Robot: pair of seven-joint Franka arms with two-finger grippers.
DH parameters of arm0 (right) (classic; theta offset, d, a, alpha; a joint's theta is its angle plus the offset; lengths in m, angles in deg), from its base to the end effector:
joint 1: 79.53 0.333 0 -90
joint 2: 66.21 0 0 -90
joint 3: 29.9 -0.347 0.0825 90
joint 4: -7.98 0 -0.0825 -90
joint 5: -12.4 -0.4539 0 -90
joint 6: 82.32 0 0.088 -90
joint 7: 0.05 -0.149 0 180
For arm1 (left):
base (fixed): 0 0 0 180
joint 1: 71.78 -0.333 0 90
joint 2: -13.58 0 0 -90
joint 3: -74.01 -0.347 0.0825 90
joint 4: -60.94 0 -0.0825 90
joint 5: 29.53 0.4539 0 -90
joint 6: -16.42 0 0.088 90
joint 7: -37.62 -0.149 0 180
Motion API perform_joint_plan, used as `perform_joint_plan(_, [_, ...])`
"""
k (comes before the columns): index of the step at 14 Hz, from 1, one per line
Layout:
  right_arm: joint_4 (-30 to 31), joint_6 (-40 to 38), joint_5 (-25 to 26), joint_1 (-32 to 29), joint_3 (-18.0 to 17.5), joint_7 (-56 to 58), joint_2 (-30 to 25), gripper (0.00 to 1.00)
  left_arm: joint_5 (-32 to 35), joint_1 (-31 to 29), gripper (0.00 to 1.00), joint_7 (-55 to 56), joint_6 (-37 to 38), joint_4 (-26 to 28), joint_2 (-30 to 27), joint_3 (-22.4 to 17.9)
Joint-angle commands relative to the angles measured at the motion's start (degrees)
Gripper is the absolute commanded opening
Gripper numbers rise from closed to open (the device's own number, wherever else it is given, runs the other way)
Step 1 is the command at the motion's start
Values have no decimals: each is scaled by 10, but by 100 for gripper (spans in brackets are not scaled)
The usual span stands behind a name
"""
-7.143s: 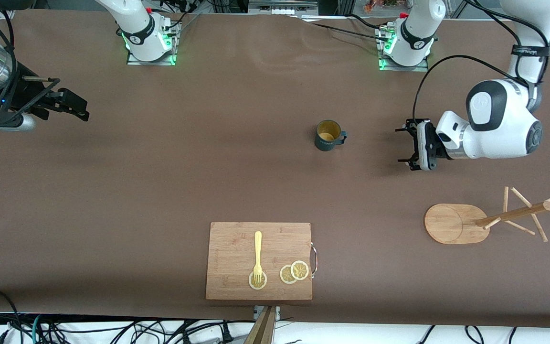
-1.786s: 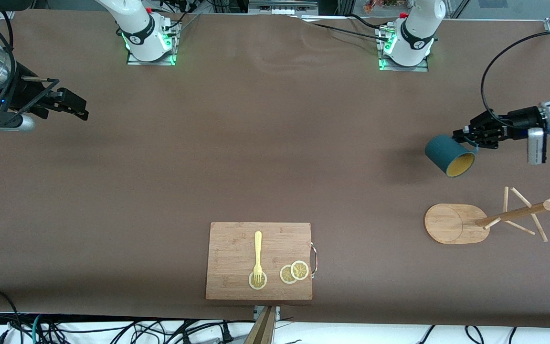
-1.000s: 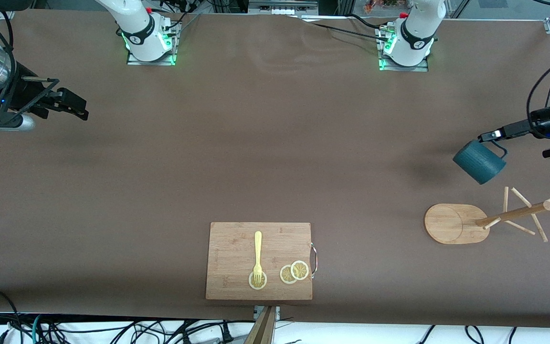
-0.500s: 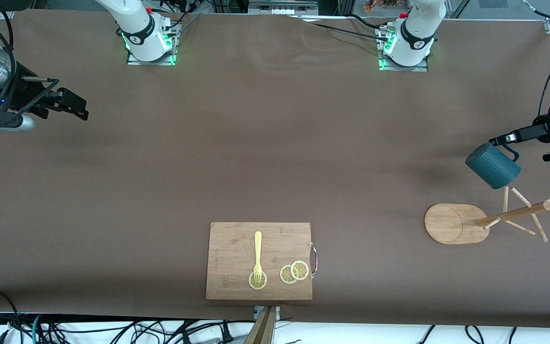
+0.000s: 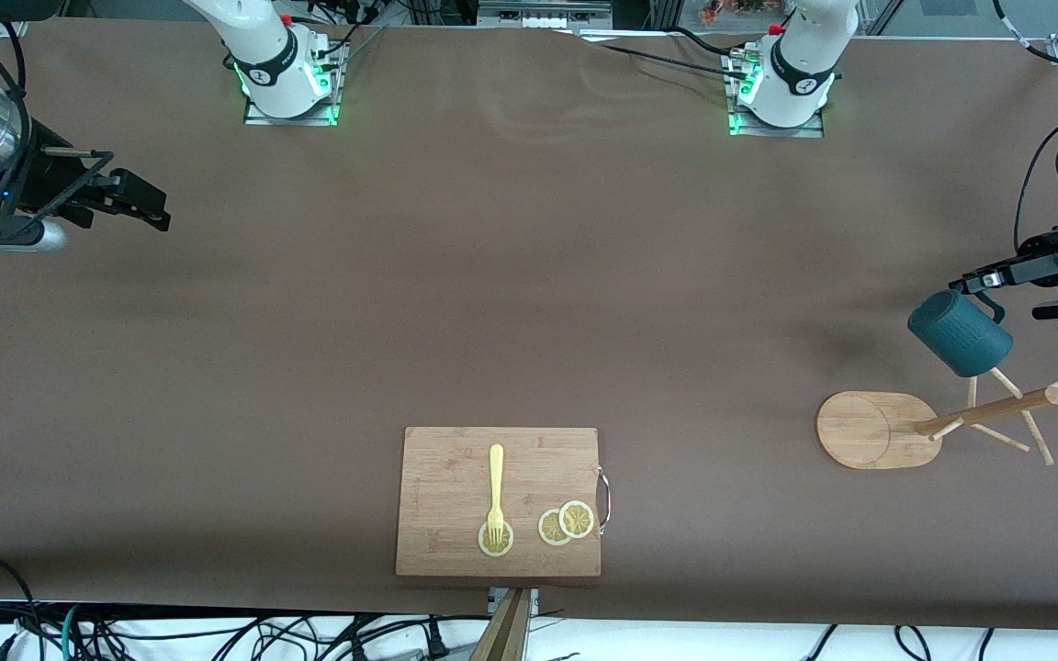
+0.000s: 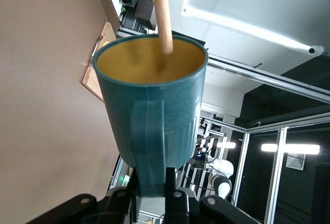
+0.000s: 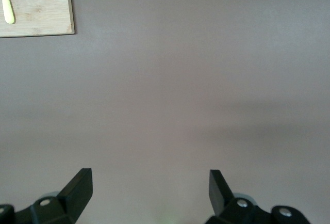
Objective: Pass cup and hang on rack
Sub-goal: 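Lower the mug onto a rack peg with the left gripper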
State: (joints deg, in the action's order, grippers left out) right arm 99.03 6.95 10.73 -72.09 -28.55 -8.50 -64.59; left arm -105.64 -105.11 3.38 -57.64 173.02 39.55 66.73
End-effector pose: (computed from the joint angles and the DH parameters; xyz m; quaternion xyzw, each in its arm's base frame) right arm 0.6245 0.0712 0.5849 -0.9992 0.0208 0.0312 0.0104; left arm 0.5549 0.2568 0.2600 0.6749 0.2145 0.0176 0.7058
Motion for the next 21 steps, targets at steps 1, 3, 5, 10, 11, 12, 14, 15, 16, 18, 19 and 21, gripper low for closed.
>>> perform_joint_plan(1, [-1, -7, -3, -8, -6, 5, -5, 100, -36, -8, 0, -2, 21, -28, 30, 8])
perform_joint_plan(3, [-1, -7, -3, -8, -6, 5, -5, 100, -47, -10, 0, -2, 26, -40, 47, 8])
perform_joint_plan(5, [-1, -7, -3, -8, -6, 5, -5, 100, -49, -15, 0, -7, 32, -58, 66, 10])
perform_joint_plan(10, [-1, -7, -3, -8, -6, 5, -5, 100, -49, -26, 0, -20, 47, -97, 102, 14])
perform_joint_plan(11, [-1, -7, -3, -8, -6, 5, -5, 100, -49, -26, 0, -22, 50, -100, 108, 14])
perform_joint_plan(12, [-1, -7, -3, -8, -6, 5, -5, 100, -49, -26, 0, -30, 52, -100, 111, 14])
perform_joint_plan(14, [-1, -7, -3, -8, -6, 5, -5, 100, -50, -28, 0, -36, 54, -111, 123, 14])
perform_joint_plan(15, [-1, -7, -3, -8, -6, 5, -5, 100, -53, -31, 0, -35, 59, -121, 130, 15])
perform_joint_plan(16, [-1, -6, -3, -8, -6, 5, -5, 100, -58, -31, 0, -35, 63, -128, 135, 14])
perform_joint_plan(18, [-1, -7, -3, -8, -6, 6, -5, 100, -59, -31, 0, -35, 65, -132, 139, 14])
perform_joint_plan(19, [-1, -6, -3, -8, -6, 5, -5, 100, -59, -31, 0, -35, 66, -133, 142, 14])
perform_joint_plan(21, [-1, -7, -3, -8, -6, 5, -5, 100, -57, -30, 0, -36, 65, -133, 146, 14])
